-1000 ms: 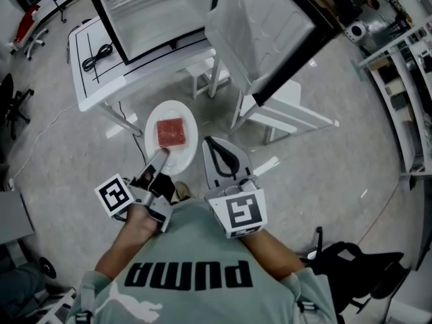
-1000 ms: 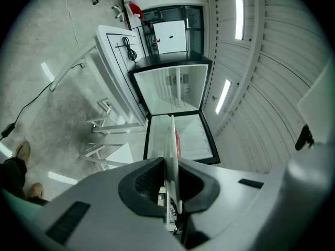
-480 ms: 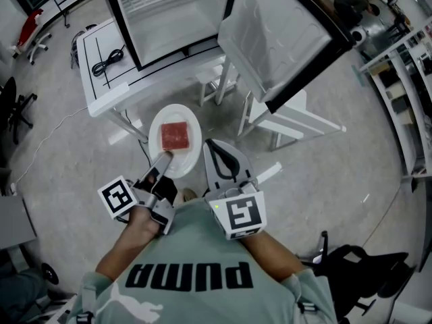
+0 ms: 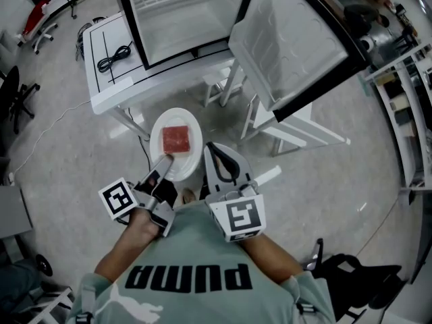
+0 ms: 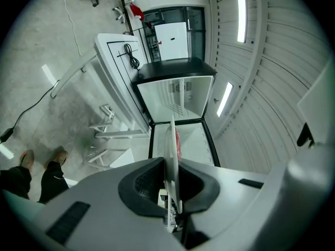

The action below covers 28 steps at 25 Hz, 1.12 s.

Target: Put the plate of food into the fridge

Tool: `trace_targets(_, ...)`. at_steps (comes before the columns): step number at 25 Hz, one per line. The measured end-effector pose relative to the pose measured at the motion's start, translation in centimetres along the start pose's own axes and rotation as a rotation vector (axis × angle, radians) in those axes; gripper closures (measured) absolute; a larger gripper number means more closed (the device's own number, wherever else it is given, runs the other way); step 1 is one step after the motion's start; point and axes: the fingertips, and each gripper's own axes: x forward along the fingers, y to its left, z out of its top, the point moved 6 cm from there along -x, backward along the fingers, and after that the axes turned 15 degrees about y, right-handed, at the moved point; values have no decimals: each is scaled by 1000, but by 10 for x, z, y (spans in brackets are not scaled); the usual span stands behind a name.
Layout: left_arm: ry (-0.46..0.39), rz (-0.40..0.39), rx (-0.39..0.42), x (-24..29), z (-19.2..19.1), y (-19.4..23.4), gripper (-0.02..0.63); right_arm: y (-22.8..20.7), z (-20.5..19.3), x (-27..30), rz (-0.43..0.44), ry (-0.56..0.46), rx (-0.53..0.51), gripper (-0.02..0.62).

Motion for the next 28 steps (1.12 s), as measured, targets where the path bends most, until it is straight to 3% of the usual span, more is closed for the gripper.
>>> trace_targets(8,-35,1,-9,21,27,0,571,-20,12,33,42,3,-17,591)
trace_targets(28,-81,19,-5,125,113,-21,571,-127,61,120,78,-5,3,591)
